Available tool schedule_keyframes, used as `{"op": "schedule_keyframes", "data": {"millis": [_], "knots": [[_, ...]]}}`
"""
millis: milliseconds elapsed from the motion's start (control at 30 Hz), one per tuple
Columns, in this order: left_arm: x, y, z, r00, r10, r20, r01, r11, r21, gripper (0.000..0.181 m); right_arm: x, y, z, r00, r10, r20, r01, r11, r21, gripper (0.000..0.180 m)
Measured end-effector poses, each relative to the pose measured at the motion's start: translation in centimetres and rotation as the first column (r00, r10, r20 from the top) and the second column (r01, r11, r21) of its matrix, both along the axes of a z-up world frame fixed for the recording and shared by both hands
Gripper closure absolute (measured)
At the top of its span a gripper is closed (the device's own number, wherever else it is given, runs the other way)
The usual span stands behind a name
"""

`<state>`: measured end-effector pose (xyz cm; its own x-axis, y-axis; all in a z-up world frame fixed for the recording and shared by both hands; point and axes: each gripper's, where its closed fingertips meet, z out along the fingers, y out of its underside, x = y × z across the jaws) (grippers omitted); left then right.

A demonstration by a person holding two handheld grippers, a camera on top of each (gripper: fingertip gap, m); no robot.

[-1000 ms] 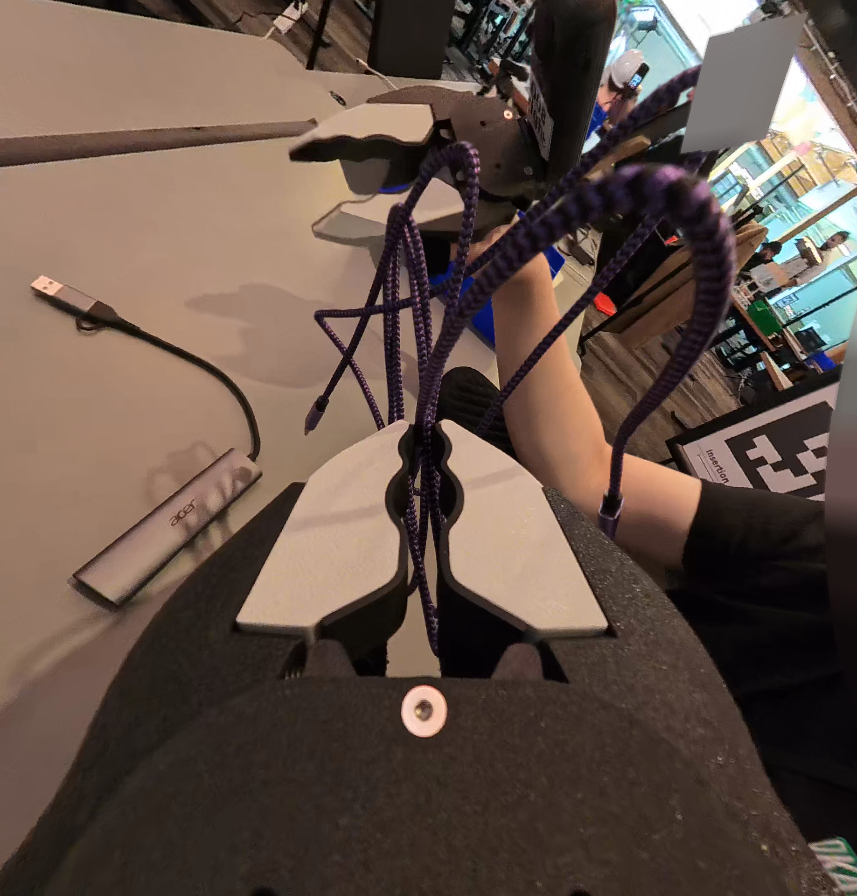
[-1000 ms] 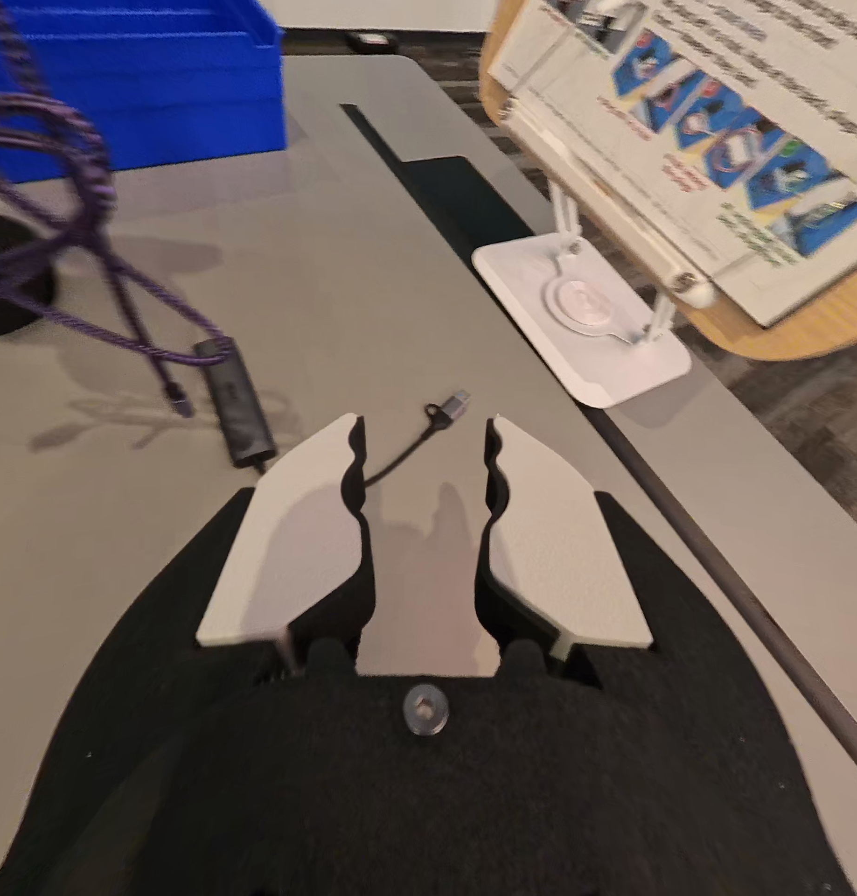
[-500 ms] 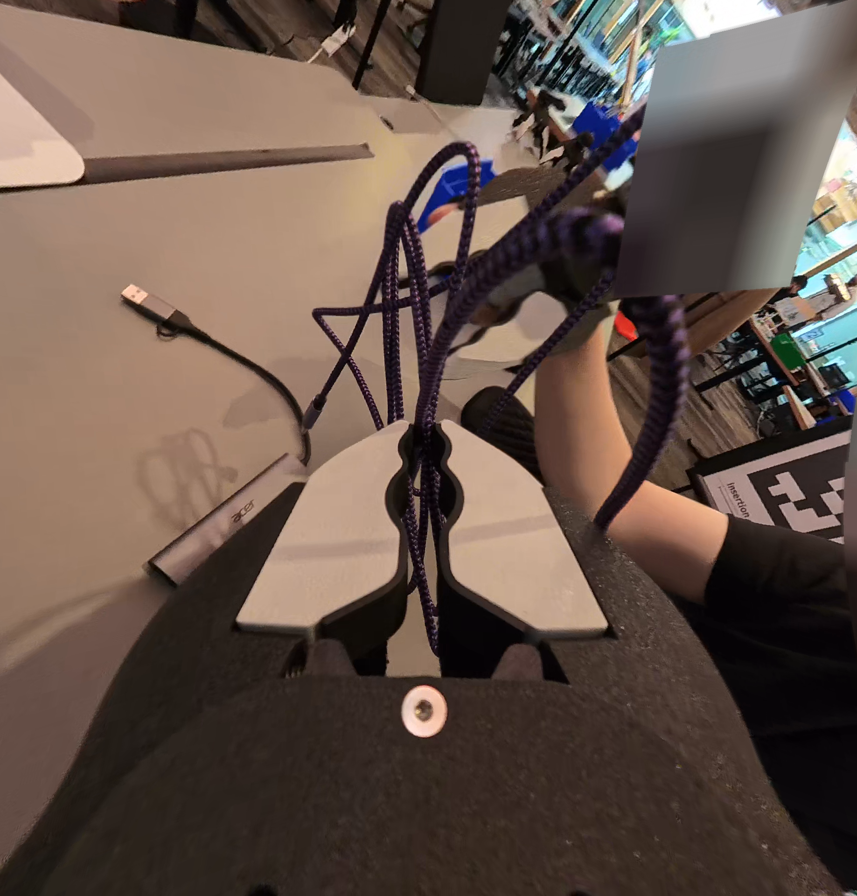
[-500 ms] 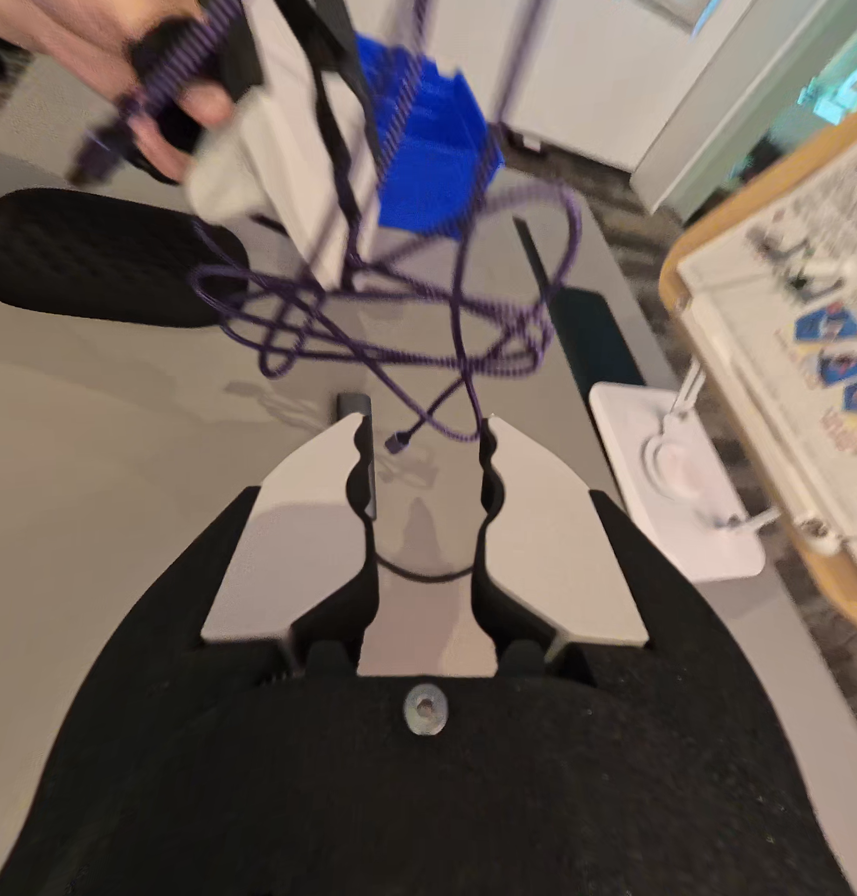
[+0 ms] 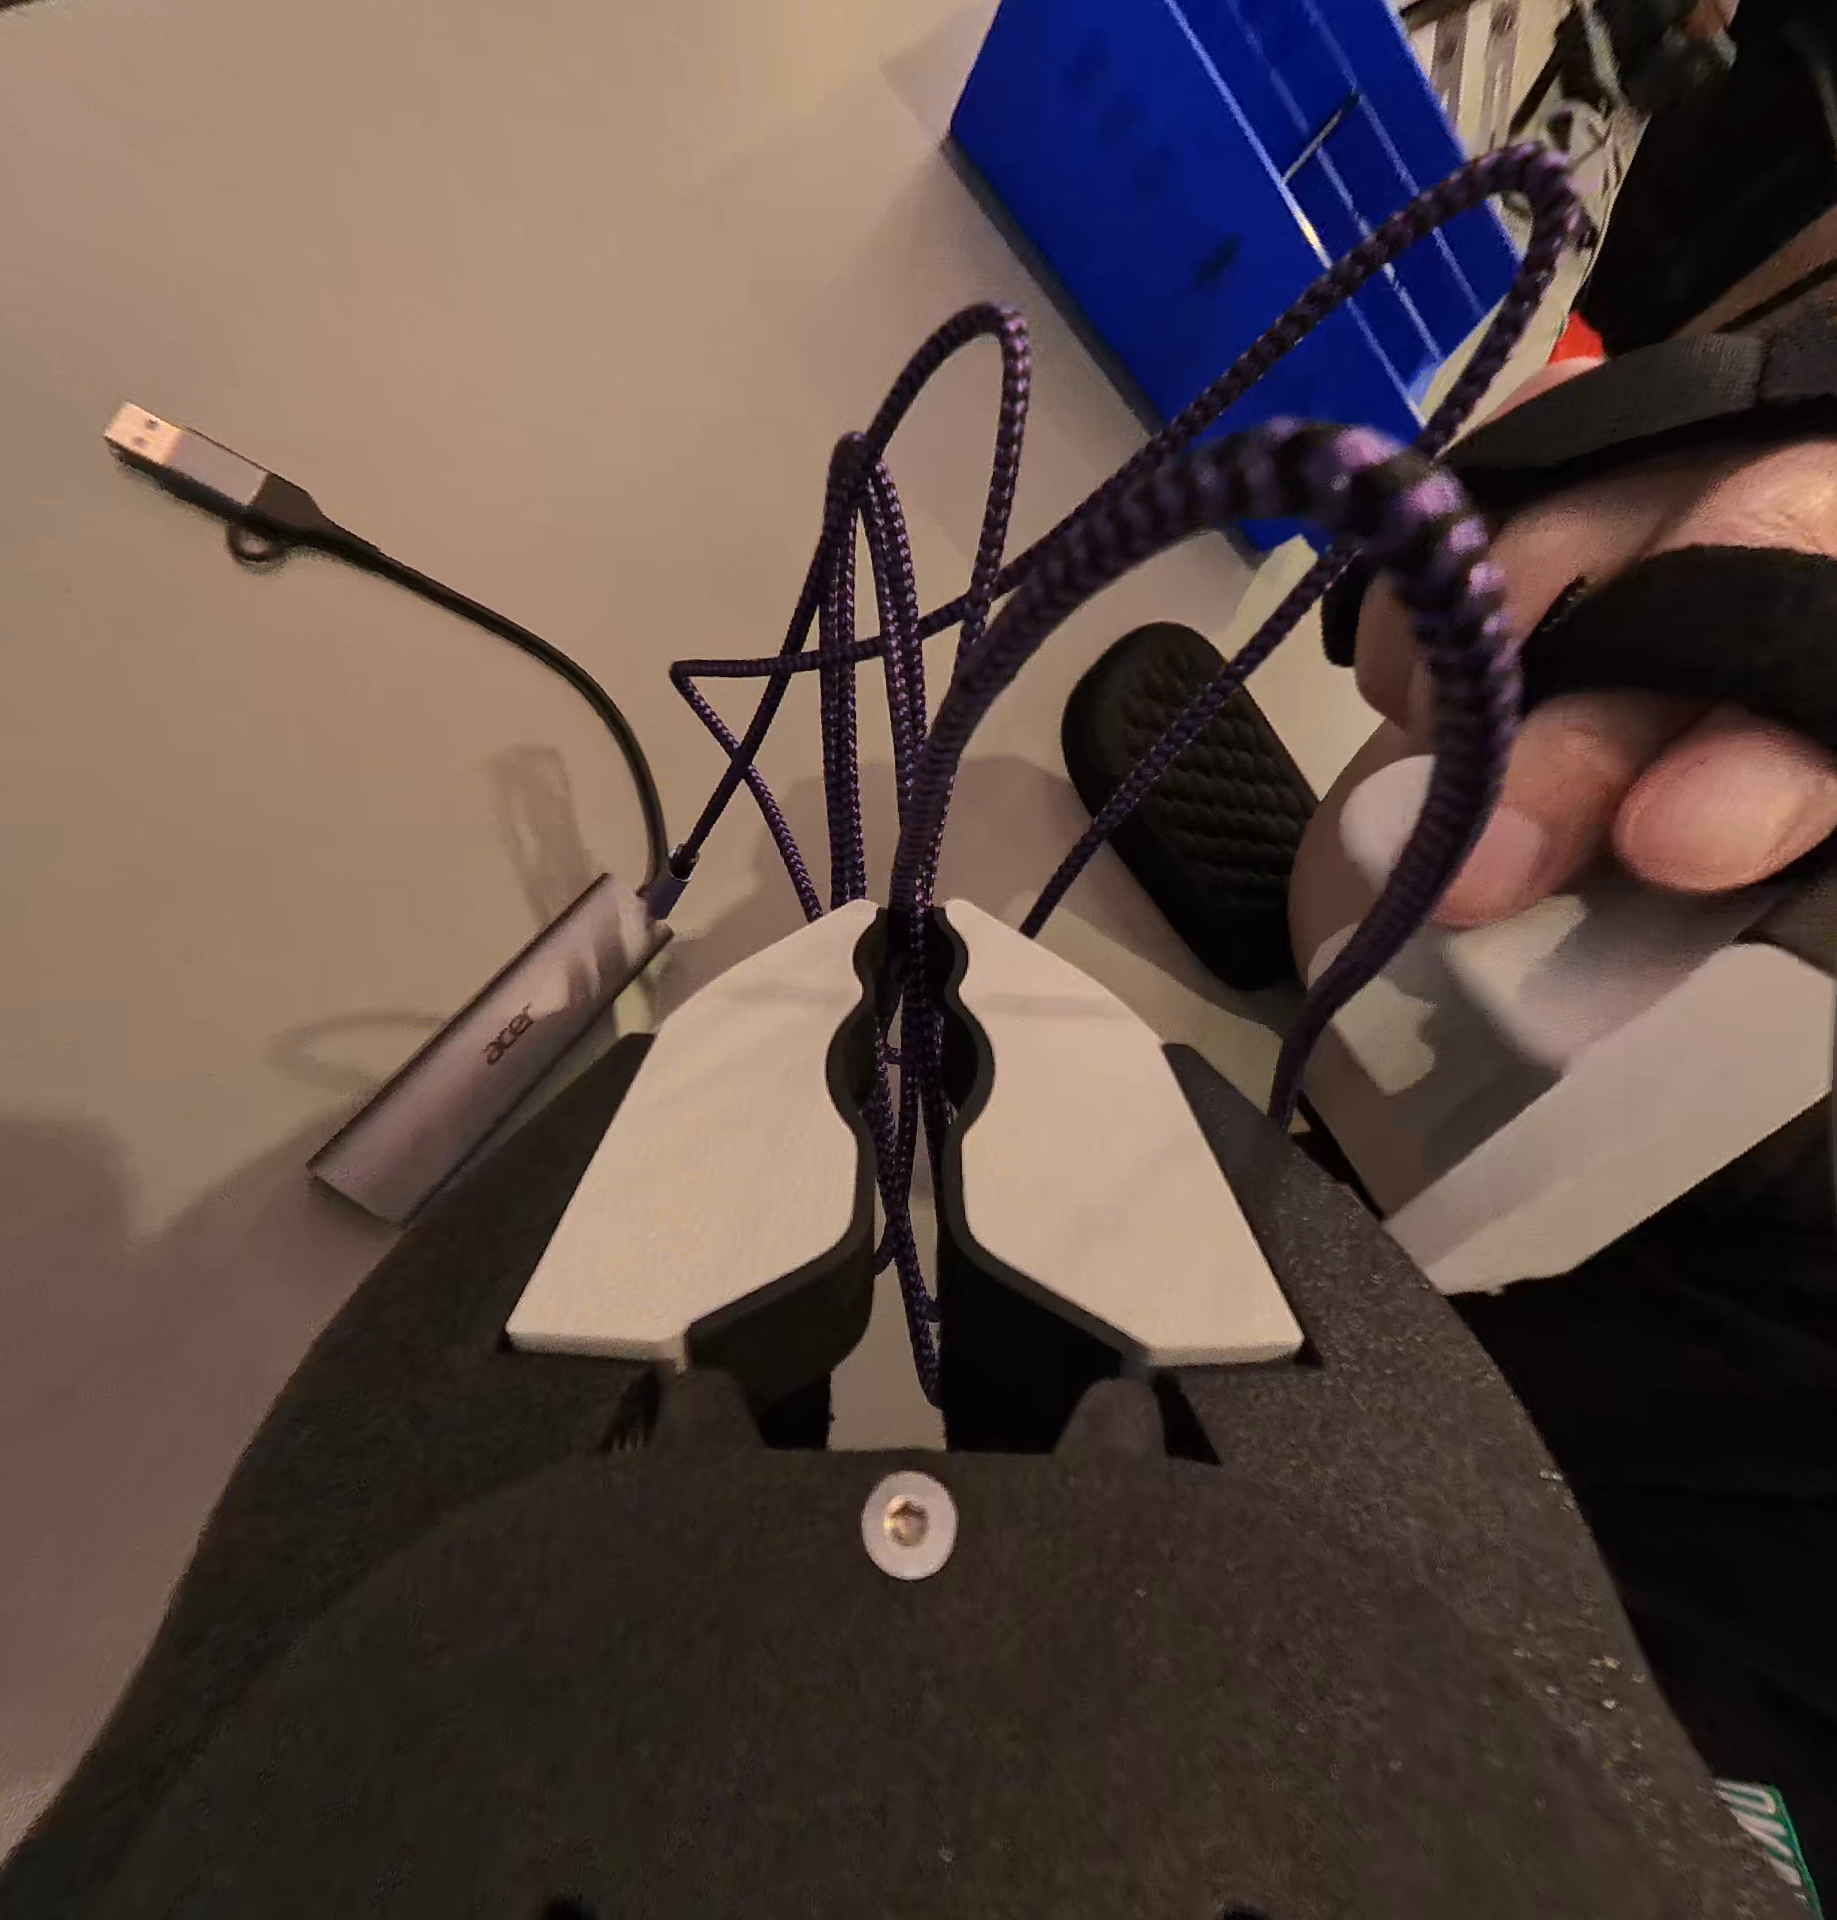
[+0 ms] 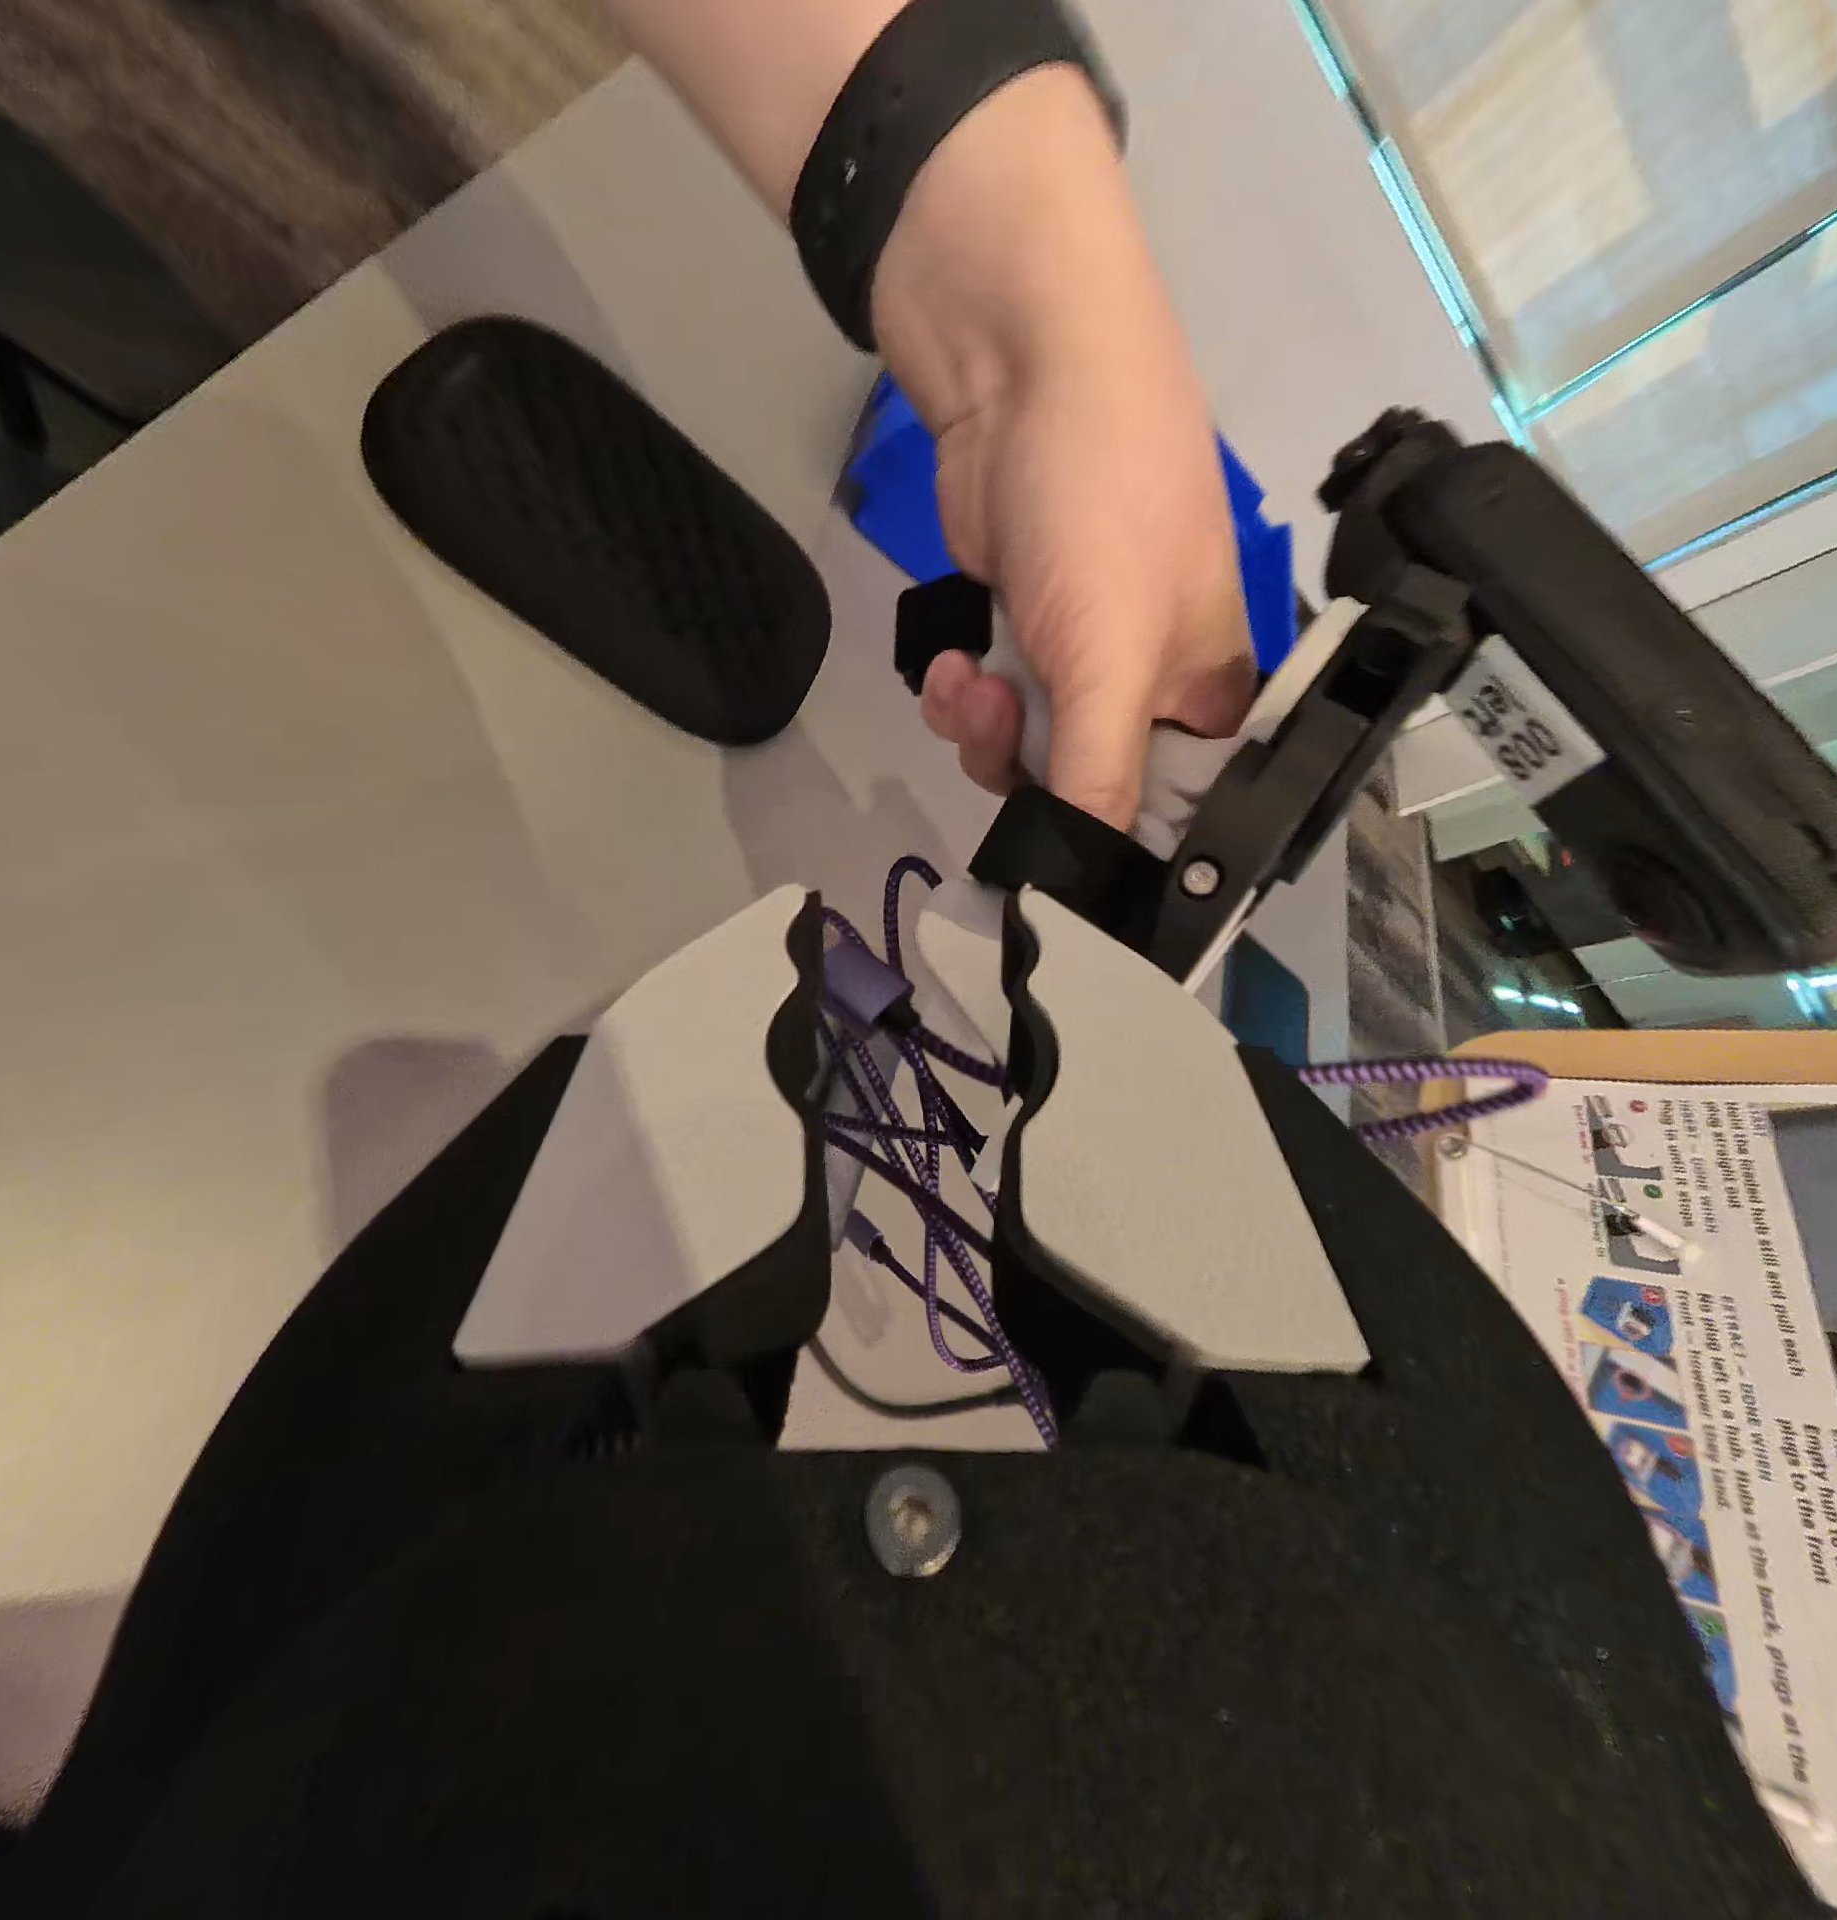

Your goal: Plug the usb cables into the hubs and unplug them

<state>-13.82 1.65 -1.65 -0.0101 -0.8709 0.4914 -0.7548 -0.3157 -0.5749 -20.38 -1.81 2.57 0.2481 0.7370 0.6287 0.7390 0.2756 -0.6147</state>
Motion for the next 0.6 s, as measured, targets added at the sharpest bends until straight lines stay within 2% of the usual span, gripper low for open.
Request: {"op": "schedule_keyframes", "data": {"millis": [233,400,600], "knots": [[0.3,-1.3,-1.8,0.993,-0.073,-0.097,0.079,0.995,0.059,0.175,1.9,-0.8,-2.1,0.996,-0.045,0.082,0.056,0.988,-0.144,0.149],[1.9,-2.5,-4.5,0.966,-0.133,-0.221,0.173,0.969,0.177,0.175,4.8,-2.9,-0.7,0.997,-0.076,-0.026,0.068,0.971,-0.231,0.154],[7.2,-3.0,-5.8,0.938,-0.179,-0.296,0.285,0.884,0.371,0.175,11.4,-5.4,0.8,0.962,-0.231,-0.148,0.192,0.952,-0.239,0.155]]}}
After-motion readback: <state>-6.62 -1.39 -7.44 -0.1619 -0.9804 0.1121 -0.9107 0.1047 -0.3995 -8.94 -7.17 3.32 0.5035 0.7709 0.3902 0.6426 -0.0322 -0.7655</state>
